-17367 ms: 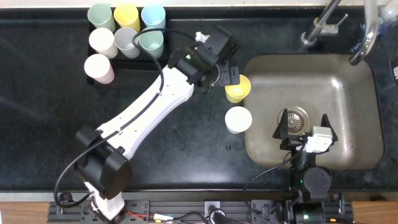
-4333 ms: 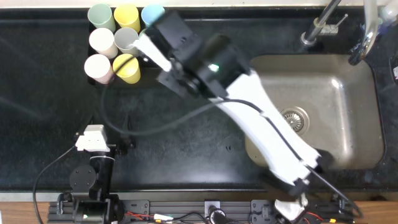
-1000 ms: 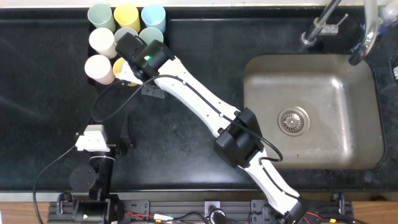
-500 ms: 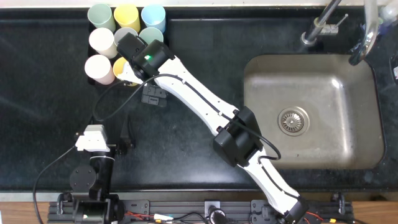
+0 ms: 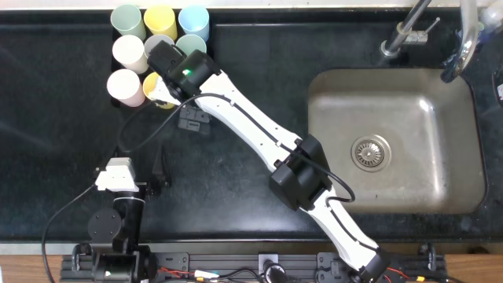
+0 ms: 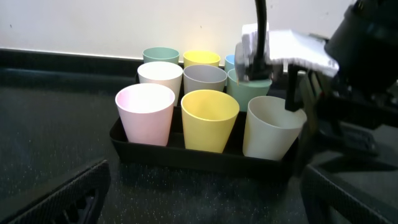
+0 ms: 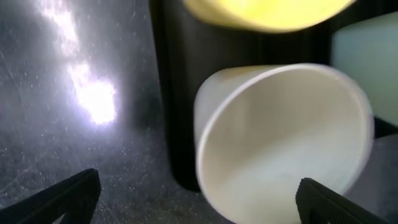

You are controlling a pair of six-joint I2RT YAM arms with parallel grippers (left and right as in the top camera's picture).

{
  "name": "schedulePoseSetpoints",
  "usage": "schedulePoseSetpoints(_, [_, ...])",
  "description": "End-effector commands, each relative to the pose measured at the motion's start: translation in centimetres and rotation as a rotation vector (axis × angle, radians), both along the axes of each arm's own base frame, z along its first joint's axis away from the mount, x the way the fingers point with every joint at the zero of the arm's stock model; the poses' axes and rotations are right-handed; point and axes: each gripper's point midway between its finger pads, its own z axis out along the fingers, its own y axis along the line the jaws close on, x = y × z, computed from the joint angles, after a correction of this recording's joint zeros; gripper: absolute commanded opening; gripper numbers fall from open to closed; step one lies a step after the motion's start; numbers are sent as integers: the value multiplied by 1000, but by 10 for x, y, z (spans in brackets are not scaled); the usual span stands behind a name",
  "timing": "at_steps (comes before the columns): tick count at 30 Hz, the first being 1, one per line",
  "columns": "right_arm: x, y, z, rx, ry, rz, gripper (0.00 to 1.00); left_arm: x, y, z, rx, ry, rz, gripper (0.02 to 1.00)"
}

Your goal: Store Cups

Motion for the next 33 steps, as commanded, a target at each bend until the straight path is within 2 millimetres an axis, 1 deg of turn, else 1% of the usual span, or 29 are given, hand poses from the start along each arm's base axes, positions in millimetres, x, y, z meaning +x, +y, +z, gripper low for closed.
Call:
schedulePoseSetpoints(1, [9,-2,115,226,-161,-102,998,-1,-1,1,21,-7,-7,1000])
schedulePoseSetpoints(3, [11,-13,145,290,-191,-165,998,-1,-1,1,21,-7,-7,1000])
schedulePoseSetpoints(5, [12,-31,175,351,-213,-237,996,-1,-1,1,21,-7,-7,1000])
schedulePoseSetpoints(6, [11,-44,192,379,-223,-272,996,-1,-1,1,21,-7,-7,1000])
schedulePoseSetpoints(8, [4,-72,215,391,-231,-315,998,-1,-1,1,21,-7,-7,998])
schedulePoseSetpoints(10, [-9,-102,228,385,-201,-343,998,-1,-1,1,21,-7,-7,1000])
schedulePoseSetpoints(12, [-25,-127,235,381,-143,-357,998,-1,-1,1,21,-7,-7,1000])
schedulePoseSetpoints(14, [-25,-149,244,401,-142,-418,998,-1,-1,1,21,-7,-7,1000])
schedulePoseSetpoints(16, [-24,-172,255,436,-155,-524,998,-1,-1,1,21,-7,-7,1000])
schedulePoseSetpoints(18, [-21,-205,260,381,-228,-598,998,-1,-1,1,21,-7,-7,998])
schedulePoseSetpoints(19, [-22,-225,261,338,-263,-654,998,-1,-1,1,21,-7,-7,1000])
schedulePoseSetpoints(21, [-32,-252,254,288,-266,-731,996,-1,-1,1,21,-7,-7,1000])
schedulePoseSetpoints(24, [-52,-292,236,233,-261,-856,998,-1,-1,1,21,-7,-7,998])
schedulePoseSetpoints(27, [-70,-335,212,216,-270,-1068,993,-1,-1,1,21,-7,-7,1000])
schedulePoseSetpoints(29, [-89,-361,193,199,-248,-1215,998,-1,-1,1,21,-7,-7,1000])
schedulePoseSetpoints(30, [-102,-373,183,188,-230,-1280,998,-1,-1,1,21,-7,-7,1000])
schedulePoseSetpoints(32, [-128,-389,163,187,-203,-1404,998,-1,-1,1,21,-7,-7,1000])
schedulePoseSetpoints(33, [-141,-394,154,200,-191,-1469,996,-1,-1,1,21,-7,-7,1000])
